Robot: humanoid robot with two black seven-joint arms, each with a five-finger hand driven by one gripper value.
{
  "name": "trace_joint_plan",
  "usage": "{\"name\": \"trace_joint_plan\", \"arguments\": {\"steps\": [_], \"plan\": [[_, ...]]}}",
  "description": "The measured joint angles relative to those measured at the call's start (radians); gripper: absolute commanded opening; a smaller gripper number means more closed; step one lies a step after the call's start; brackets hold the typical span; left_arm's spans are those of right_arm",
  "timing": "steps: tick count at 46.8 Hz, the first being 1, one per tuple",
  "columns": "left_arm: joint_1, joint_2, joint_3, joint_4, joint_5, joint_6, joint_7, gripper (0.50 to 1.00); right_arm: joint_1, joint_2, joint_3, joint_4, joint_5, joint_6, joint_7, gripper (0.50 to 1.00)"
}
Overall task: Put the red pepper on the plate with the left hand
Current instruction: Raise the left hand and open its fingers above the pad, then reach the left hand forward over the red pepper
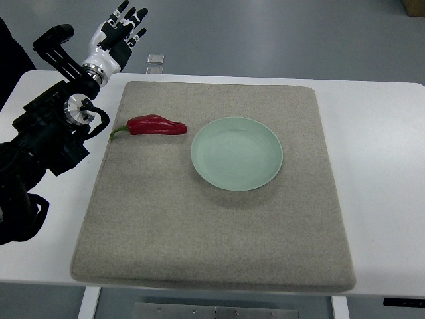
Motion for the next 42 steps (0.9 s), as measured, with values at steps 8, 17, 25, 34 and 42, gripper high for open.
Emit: {"name": "trace_joint_plan", "arguments": {"steps": [8,17,25,34,42], "plan": [[0.0,0.004,0.002,0.0,0.012,0.0,0.008,0.992,0.0,0.0,0.0,0.0,0.0,0.0,0.0,0.932],[0.001,0.006,0.002,-0.002,0.078,0.0,0.009,0.992,0.0,0.0,0.0,0.0,0.0,0.0,0.0,0.932],[0.001,0.007,0.002,-0.002,0.144,-0.001,0.009,0.992,-0.001,0.0,0.0,0.0,0.0,0.0,0.0,0.932],[0.006,0.012,0.003,-0.042,0.223,-0.001,0.009,0.992,0.0,0.0,0.0,0.0,0.0,0.0,0.0,0.932],[0.019,0.014,0.002,-0.063,0.355,-0.001,0.009,0.992,0.0,0.0,0.0,0.0,0.0,0.0,0.0,0.932]]}}
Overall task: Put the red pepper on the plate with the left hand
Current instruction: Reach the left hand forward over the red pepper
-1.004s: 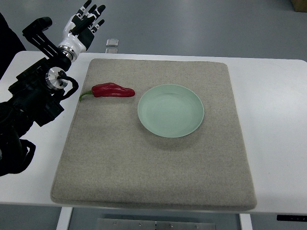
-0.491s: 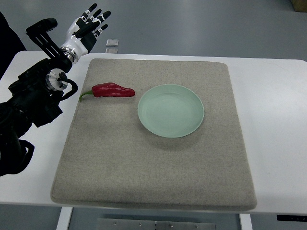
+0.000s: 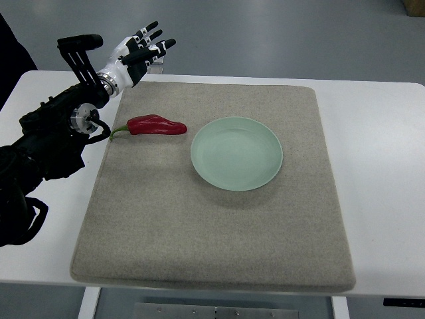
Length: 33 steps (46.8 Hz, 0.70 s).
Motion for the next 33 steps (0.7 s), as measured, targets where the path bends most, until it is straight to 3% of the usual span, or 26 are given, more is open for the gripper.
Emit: {"name": "trace_joint_plan", "arguments": {"steps": [14,21,33], "plan": [[-0.002,-0.001,0.013,-0.002,0.242,-0.019,0.002,0.992,0.0,0.0,0.0,0.0,0.0,0.0,0.0,0.932],[-0.006,0.028,0.015,-0.007,0.39,-0.076,0.002,0.992,0.0,0.0,0.0,0.0,0.0,0.0,0.0,0.932],[-0.045,0.151,0.074,-0.152,0.618,-0.116,0.001,0.992,0.0,0.0,0.0,0.0,0.0,0.0,0.0,0.932]]}}
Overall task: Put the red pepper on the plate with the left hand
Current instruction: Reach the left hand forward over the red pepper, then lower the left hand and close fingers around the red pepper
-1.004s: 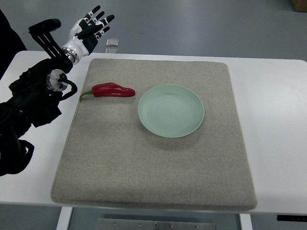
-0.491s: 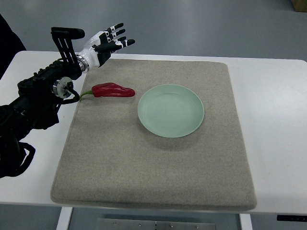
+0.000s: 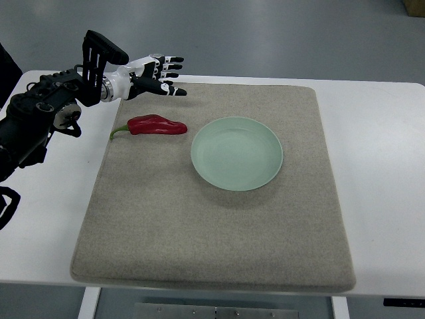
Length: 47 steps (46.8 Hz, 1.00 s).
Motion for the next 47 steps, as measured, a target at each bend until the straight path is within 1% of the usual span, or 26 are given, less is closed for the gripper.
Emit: {"name": "trace_joint_plan", "arguments": {"steps": [10,18,23,28,31,36,41,47], "plan": [[-0.051,0.084,0.049,-0.136,0.218,-0.031,-0.001,0.992,0.0,0.0,0.0,0.0,0.0,0.0,0.0,0.932],[-0.095,0.129,0.05,-0.229,0.398,-0.033,-0.001,0.992,0.0,0.0,0.0,0.0,0.0,0.0,0.0,0.932],[-0.129,0.133,0.06,-0.242,0.445,-0.033,-0.003,0.992,0.0,0.0,0.0,0.0,0.0,0.0,0.0,0.932],[-0.152,0.134,0.117,-0.245,0.524,-0.032,-0.013,0.988,-0.001,0.0,0.0,0.0,0.0,0.0,0.0,0.932],[-0.156,0.134,0.143,-0.253,0.583,-0.027,-0.032,0.984,0.0,0.0,0.0,0.0,0.0,0.0,0.0,0.932],[-0.154,0.134,0.167,-0.258,0.683,-0.015,-0.085,0.981,0.0,0.0,0.0,0.0,0.0,0.0,0.0,0.932],[-0.153,0.134,0.176,-0.259,0.767,0.018,-0.114,0.981,0.0,0.0,0.0,0.0,0.0,0.0,0.0,0.932],[-0.144,0.129,0.178,-0.26,0.782,0.075,-0.117,0.979,0.0,0.0,0.0,0.0,0.0,0.0,0.0,0.932]]}}
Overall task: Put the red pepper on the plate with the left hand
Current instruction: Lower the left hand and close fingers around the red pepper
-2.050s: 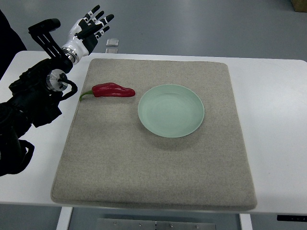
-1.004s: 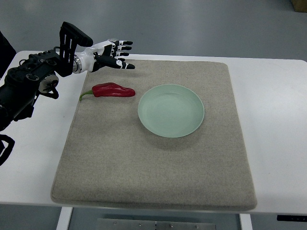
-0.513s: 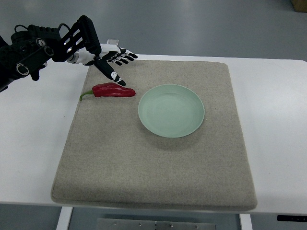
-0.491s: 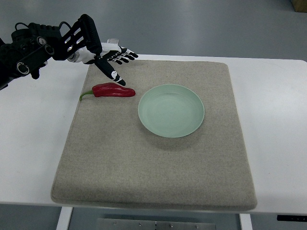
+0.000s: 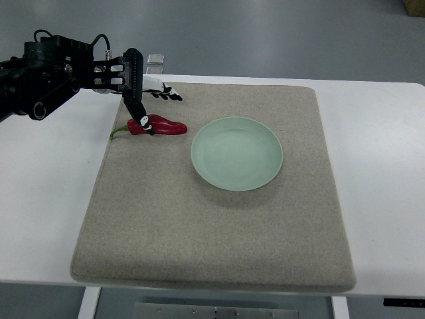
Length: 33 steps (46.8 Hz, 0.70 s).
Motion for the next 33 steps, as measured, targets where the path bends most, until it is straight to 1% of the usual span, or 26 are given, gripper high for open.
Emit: {"name": "trace_joint_plan", "arguments": {"steps": [5,9,18,33], "plan": [[0.006,-0.002,0.016,0.0,0.005,0.044,0.0,0.981,0.0,0.0,0.0,0.0,0.0,0.0,0.0,0.932],[0.006,-0.004,0.046,-0.007,0.008,0.059,0.0,0.986,0.0,0.0,0.0,0.0,0.0,0.0,0.0,0.932],[0.006,-0.005,0.054,-0.02,0.008,0.07,0.0,0.986,0.0,0.0,0.0,0.0,0.0,0.0,0.0,0.932],[0.004,-0.005,0.076,-0.019,0.02,0.071,0.0,0.956,0.0,0.0,0.0,0.0,0.0,0.0,0.0,0.932]]}}
